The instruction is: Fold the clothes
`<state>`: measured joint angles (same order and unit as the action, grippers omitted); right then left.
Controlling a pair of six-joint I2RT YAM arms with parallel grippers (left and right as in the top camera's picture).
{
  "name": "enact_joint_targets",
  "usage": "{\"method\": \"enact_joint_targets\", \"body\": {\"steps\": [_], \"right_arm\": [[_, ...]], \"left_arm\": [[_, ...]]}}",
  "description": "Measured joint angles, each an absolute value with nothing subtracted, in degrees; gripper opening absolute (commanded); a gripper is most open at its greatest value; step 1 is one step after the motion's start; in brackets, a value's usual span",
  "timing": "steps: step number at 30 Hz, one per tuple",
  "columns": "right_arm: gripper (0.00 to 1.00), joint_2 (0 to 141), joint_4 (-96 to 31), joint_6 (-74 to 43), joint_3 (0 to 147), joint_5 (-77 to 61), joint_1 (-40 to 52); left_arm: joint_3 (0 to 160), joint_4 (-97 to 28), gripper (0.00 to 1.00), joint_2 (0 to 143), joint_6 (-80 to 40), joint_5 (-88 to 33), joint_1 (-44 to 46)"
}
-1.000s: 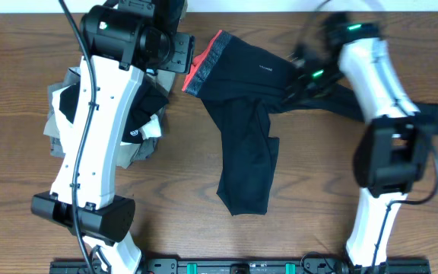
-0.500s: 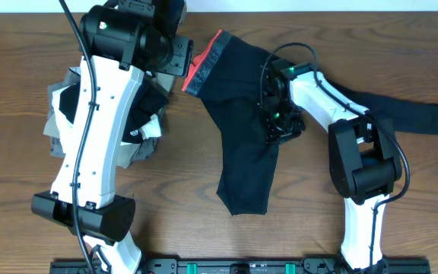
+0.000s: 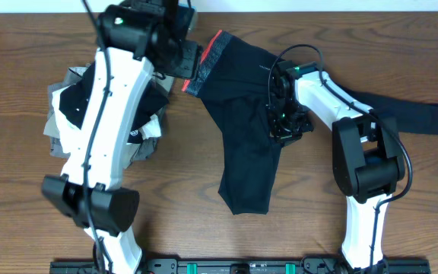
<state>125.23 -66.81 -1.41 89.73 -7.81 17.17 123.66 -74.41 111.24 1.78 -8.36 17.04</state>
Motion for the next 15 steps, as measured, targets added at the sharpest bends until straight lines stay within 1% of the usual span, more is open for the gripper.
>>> {"method": "enact_joint_targets", "body": {"steps": [1, 3, 5, 6, 7, 8, 9, 15], "right_arm": [[0.08, 125.3, -66.8, -0.6, 89.7, -8.6, 16.8], [0.27, 125.2, -66.9, 0.8, 89.6, -10.3, 16.1], [0.29, 125.2, -66.8, 2.2, 89.5, -12.2, 15.6], [0.29, 125.2, -66.7, 2.6, 89.5, -12.9, 15.6], [0.23, 125.2, -66.4, 2.8, 89.5, -13.6, 15.6], [0.1, 125.2, -65.9, 3.4, 89.5, -14.5, 15.7], [0.01, 125.2, -65.3, 3.5, 89.4, -15.2, 15.7], [0.01, 125.2, -65.6, 1.5, 88.8, -13.8, 16.0]], "left_arm": [[123.1, -74.1, 0.64, 112.3, 1.8, -9.0, 17.2], [122.4, -73.0, 0.64, 114.5, 2.0, -9.6, 17.8], [122.1, -72.0, 0.64, 117.2, 3.0, -10.2, 18.8], [122.1, -71.6, 0.64, 118.3, 3.5, -10.3, 19.4], [122.1, -71.5, 0.64, 119.5, 4.0, -10.4, 20.0], [122.1, -71.4, 0.64, 120.7, 4.5, -10.6, 20.7], [122.1, -71.4, 0.64, 121.8, 4.8, -10.6, 21.3], [122.1, -70.8, 0.64, 129.2, 5.9, -11.3, 23.2]]}}
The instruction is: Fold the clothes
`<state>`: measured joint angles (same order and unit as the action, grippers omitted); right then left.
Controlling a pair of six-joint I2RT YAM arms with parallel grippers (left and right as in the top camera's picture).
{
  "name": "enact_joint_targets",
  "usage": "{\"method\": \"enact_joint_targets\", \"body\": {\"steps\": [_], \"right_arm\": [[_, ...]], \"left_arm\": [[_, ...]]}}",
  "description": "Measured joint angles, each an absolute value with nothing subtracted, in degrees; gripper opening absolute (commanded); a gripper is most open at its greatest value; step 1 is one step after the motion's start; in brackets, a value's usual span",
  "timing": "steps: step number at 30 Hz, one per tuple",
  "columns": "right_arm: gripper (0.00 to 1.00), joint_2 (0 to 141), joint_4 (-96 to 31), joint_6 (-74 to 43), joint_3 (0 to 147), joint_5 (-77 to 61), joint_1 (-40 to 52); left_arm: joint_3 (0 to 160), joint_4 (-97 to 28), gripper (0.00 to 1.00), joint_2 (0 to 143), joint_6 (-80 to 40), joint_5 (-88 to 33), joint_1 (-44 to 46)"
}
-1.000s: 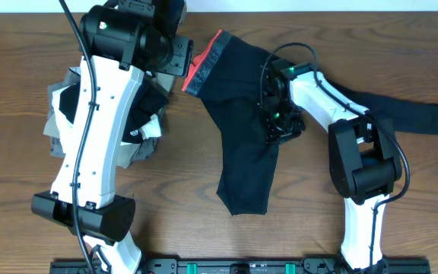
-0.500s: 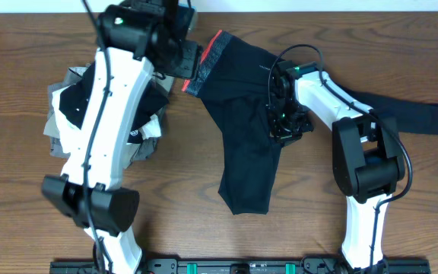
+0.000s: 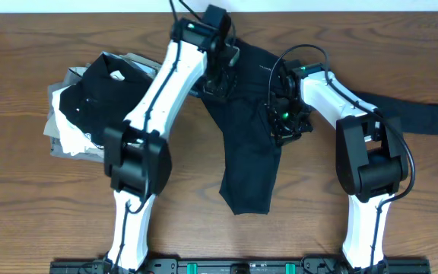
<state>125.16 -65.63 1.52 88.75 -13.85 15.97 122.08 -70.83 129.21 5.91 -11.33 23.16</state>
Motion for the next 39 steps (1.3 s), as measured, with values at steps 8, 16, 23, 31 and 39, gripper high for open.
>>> {"method": "enact_joint_targets", "body": {"steps": [8, 16, 23, 31, 39], "right_arm": [[0.01, 123.5, -69.9, -5.8, 88.5, -0.1, 8.9], [0.01, 112.6, -70.3, -10.5, 88.3, 10.5, -12.1], [0.01, 109.0, -73.2, -13.8, 88.3, 13.2, -28.4], [0.02, 109.0, -81.6, -17.7, 88.3, 21.6, -35.4], [0.67, 109.0, -81.1, -20.8, 88.3, 27.4, -38.3]], "left_arm": [[121.9, -69.1, 0.64, 137.8, 6.1, -11.2, 22.9], [121.8, -67.7, 0.64, 139.6, 6.1, -10.4, 22.9], [121.8, -67.2, 0.64, 139.6, 6.1, -10.3, 22.6], [121.8, -67.2, 0.64, 139.6, 6.1, -10.1, 22.5], [121.8, -67.2, 0.64, 139.6, 6.1, -10.1, 22.5]]}}
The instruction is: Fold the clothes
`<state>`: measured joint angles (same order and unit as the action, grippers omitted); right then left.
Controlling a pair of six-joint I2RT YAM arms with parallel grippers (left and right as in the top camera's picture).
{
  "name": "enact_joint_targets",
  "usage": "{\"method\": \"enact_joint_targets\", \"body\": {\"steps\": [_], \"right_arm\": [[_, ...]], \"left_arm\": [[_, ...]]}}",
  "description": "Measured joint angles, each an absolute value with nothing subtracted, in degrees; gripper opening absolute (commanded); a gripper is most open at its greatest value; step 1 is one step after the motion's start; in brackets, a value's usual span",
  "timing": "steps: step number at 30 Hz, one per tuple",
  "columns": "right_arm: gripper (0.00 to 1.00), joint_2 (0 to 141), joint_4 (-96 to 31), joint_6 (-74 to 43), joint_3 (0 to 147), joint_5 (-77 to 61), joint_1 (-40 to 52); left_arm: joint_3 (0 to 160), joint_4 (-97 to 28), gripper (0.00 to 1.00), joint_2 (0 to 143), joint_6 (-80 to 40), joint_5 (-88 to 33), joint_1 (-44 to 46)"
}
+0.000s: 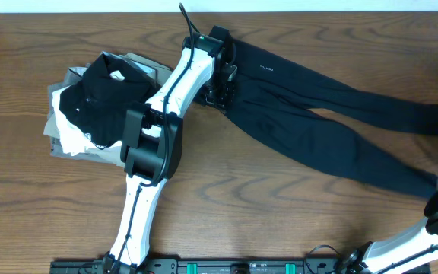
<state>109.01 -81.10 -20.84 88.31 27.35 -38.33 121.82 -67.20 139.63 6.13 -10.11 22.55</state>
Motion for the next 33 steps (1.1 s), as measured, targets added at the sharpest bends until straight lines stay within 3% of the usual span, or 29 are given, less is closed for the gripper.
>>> {"method": "enact_joint_targets", "body": {"steps": [1, 2, 12, 19, 21, 24, 26, 33], "right_arm": [[0.79, 109.0, -80.7, -21.0, 88.3, 27.1, -38.5], [0.79, 109.0, -80.2, -21.1, 88.3, 26.8, -38.5], [0.71, 109.0, -78.0, -15.3, 87.6, 11.2, -38.5], [0.63, 109.0, -68.8, -14.0, 76.0, 7.2, -38.6], [0.54, 109.1, -65.9, -14.3, 72.2, 6.9, -38.6], [0.15, 109.1, -62.8, -15.4, 69.0, 6.5, -38.8], [0.01, 109.1, -59.1, -16.0, 68.5, 6.5, -39.2], [0.01, 109.1, -42.6, -17.4, 68.6, 7.4, -41.6]], "left_arm": [[121.8, -67.2, 0.64, 139.6, 6.1, -10.1, 22.5], [121.8, -67.2, 0.64, 139.6, 6.1, -10.1, 22.5], [121.8, -67.3, 0.64, 139.6, 6.1, -10.1, 22.5], [121.9, -68.9, 0.65, 139.4, 5.8, -10.1, 22.5], [121.9, -69.0, 0.68, 138.8, 5.8, -10.1, 22.5], [121.9, -69.3, 0.68, 136.6, 5.8, -10.1, 22.5], [121.9, -69.4, 0.69, 134.4, 5.8, -10.1, 22.5], [123.0, -69.4, 0.7, 128.7, 5.8, -10.1, 21.6]]}}
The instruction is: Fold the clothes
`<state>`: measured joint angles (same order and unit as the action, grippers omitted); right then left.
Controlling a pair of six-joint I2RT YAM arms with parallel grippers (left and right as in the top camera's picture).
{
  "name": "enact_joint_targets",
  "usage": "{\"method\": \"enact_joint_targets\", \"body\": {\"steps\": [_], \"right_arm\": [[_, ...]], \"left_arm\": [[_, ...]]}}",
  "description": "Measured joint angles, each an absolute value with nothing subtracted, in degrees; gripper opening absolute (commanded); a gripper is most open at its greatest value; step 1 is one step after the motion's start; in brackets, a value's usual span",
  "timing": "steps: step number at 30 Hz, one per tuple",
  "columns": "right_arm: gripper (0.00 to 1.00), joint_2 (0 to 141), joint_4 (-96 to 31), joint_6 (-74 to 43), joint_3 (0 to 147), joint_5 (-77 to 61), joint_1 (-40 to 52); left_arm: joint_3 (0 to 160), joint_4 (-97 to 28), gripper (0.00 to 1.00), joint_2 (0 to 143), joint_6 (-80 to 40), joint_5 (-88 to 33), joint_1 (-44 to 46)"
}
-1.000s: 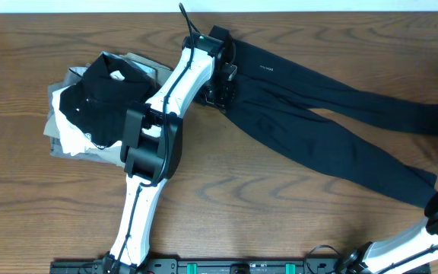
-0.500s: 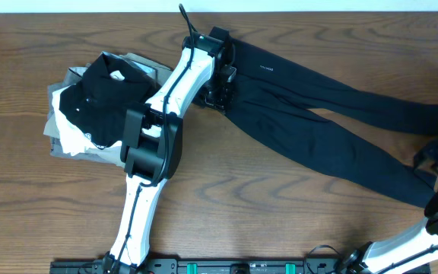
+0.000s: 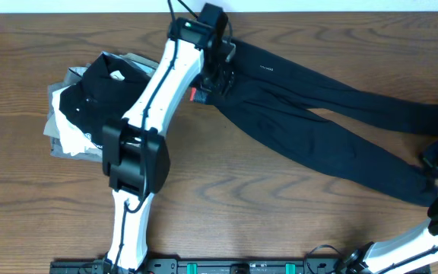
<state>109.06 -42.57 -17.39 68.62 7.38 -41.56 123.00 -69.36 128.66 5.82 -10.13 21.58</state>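
Black leggings lie spread across the table, with the waistband at the top centre and both legs running to the right. My left gripper is down on the waistband and looks shut on it; a bit of red lining shows beside it. My right gripper sits at the right edge of the overhead view, against the end of the lower leg. Its fingers are too dark and small to read. The upper leg ends near the right edge.
A pile of other clothes, black, white and grey, lies at the left of the wooden table. The white left arm stretches from the front edge over the pile's right side to the waistband.
The left arm has swung a little leftward at the waistband, and red lining now shows beside it. My right gripper has come slightly inward, to the lower leg's end, which lies a bit further left.
At first the leggings were bunched at the centre, red waistband up, with the left gripper at the waistband and the right on the folded legs. Then the left gripper was further right on the waistband. Later both legs lay stretched out rightward, as they do now.
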Motion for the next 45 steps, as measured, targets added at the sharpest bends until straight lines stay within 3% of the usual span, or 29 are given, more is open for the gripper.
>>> {"method": "enact_joint_targets", "body": {"steps": [6, 8, 11, 13, 25, 28, 31, 33, 34, 36, 40, 45], "right_arm": [[0.05, 109.1, -42.9, -17.3, 68.6, 8.0, -43.1], [0.14, 109.1, -44.8, -17.3, 69.0, 7.8, -43.8], [0.39, 109.1, -49.5, -16.7, 70.6, 4.8, -45.1], [0.44, 109.1, -52.6, -16.8, 71.7, 1.7, -46.1], [0.55, 109.0, -62.4, -13.7, 72.9, -9.5, -48.7], [0.55, 109.0, -61.5, -13.6, 70.9, -9.9, -48.5], [0.55, 109.0, -60.4, -13.6, 68.9, -10.1, -48.5], [0.55, 109.0, -60.1, -13.6, 67.7, -10.2, -48.5], [0.55, 109.0, -59.9, -13.6, 67.1, -10.3, -48.5], [0.5, 109.0, -58.7, -13.6, 65.8, -10.4, -48.5], [0.03, 108.0, -54.7, -14.9, 63.7, -9.3, -48.5], [0.01, 106.8, -47.6, -19.6, 63.0, -3.8, -48.5]], "left_arm": [[123.0, -69.6, 0.77, 128.7, 5.0, -10.1, 19.1], [123.0, -69.5, 0.77, 128.7, 4.8, -10.1, 18.7], [122.1, -68.5, 0.77, 128.8, 5.0, -9.9, 18.7], [121.3, -67.0, 0.77, 129.2, 5.0, -9.1, 18.8], [116.9, -57.8, 0.76, 137.3, 8.5, -3.7, 18.5], [116.8, -55.3, 0.68, 137.9, 9.3, -3.0, 18.5], [116.8, -52.2, 0.45, 137.9, 10.1, -2.6, 18.5], [116.6, -50.7, 0.2, 137.9, 10.9, -2.6, 18.5], [116.6, -50.5, 0.09, 137.9, 11.0, -2.3, 18.5], [116.6, -50.7, 0.06, 137.9, 11.7, -2.0, 18.5], [116.6, -53.0, 0.06, 137.8, 11.5, -1.7, 18.4], [116.6, -59.7, 0.06, 135.9, 10.3, -1.0, 17.6]]}}
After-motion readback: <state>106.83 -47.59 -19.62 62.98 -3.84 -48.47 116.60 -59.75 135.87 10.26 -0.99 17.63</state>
